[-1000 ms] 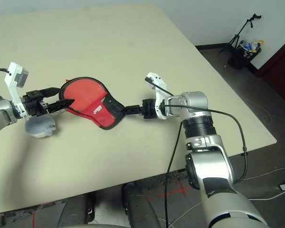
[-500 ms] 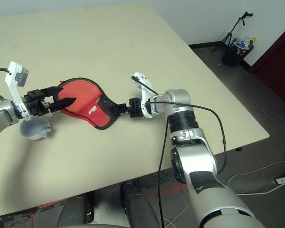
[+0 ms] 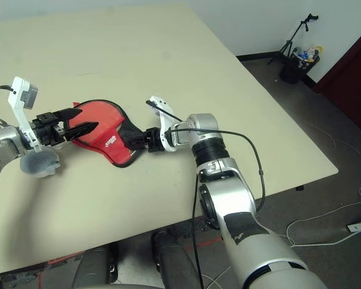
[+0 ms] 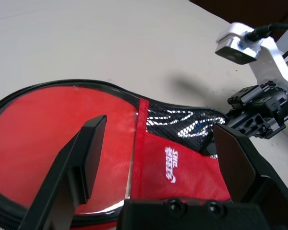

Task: Store the ping-pong paddle in its case and zip it.

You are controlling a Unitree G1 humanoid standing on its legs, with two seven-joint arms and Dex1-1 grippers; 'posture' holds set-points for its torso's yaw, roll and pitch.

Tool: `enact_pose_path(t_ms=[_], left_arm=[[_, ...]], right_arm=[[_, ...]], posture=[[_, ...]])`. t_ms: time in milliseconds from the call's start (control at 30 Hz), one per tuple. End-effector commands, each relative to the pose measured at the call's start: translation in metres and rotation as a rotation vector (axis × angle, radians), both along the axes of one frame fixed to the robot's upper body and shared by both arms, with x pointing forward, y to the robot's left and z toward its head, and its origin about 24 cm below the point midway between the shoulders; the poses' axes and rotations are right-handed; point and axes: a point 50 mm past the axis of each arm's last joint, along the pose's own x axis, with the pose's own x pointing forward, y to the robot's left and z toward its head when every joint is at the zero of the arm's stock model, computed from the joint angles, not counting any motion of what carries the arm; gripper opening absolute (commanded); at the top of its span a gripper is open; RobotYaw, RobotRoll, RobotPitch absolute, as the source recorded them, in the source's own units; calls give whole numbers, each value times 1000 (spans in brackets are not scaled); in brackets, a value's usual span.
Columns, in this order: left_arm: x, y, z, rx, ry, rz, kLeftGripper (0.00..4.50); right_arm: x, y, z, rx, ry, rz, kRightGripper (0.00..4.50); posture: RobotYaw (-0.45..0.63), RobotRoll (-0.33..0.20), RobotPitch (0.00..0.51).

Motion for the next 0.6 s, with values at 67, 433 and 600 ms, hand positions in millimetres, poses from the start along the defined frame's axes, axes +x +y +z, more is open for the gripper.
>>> enact_pose_path(t_ms=[67,433,600], left_arm=[[-4,-4,-5,-5,11,-2,4500],[0,-15,-11,-16,23,-25,4500],[4,-19,-10,-13,23,-44,4500]], right_arm=[[-16,-5,-2,-9,73,-56,27],[-64,-24,-25,102,109,-334,27],[-98,-34,-35,94,140,-471,27]], posture=[[92,0,183],[36,0,192],[12,0,196]])
